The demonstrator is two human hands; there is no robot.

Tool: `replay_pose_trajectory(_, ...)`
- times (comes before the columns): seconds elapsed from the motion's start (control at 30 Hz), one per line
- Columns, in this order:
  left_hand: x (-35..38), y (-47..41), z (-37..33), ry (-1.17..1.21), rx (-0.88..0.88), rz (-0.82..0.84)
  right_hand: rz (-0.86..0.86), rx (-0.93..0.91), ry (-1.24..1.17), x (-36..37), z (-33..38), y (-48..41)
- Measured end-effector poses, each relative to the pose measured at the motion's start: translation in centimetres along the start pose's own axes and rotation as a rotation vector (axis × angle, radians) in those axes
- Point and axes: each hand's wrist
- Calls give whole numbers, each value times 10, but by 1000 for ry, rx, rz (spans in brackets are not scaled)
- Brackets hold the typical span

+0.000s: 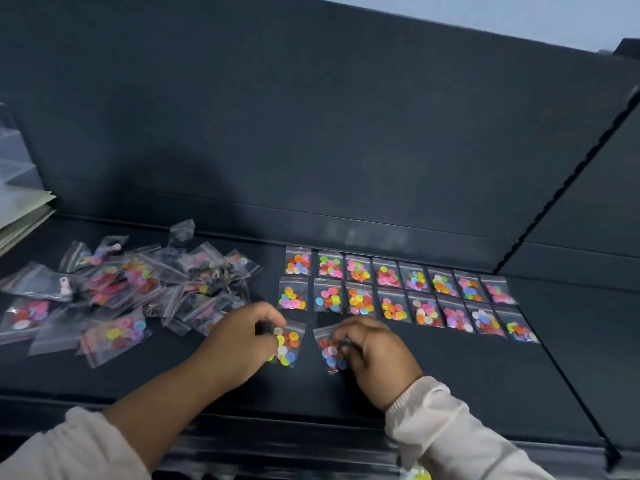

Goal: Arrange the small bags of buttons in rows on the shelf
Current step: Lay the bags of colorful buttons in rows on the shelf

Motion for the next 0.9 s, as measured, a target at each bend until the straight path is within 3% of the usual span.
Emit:
replay_pose_trajectory(0.07,0,-2,1,-13,43,-48,-2,-60,50,4,-6,-3)
replay_pose_trajectory(0.23,14,-6,9,-354,307,6,81,-98,149,11,-16,-5)
replay_pose_trajectory(0.33,18,-9,12,-450,380,8,74,-115,176,15,-18,-8)
replay_pose_trajectory(0.63,26,-16,12,-479,409,-77,17,-140,200,19,-21,-20)
replay_pose_trajectory(0.9,25,-20,14,-480,427,-54,20,-131,192,20,-21,-24)
Point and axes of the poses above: each hand's wrist, its own y-axis away from the middle knuckle, its own x-axis out of the palm, z = x × y, and after that the axes turned 1 degree about z, right-handed
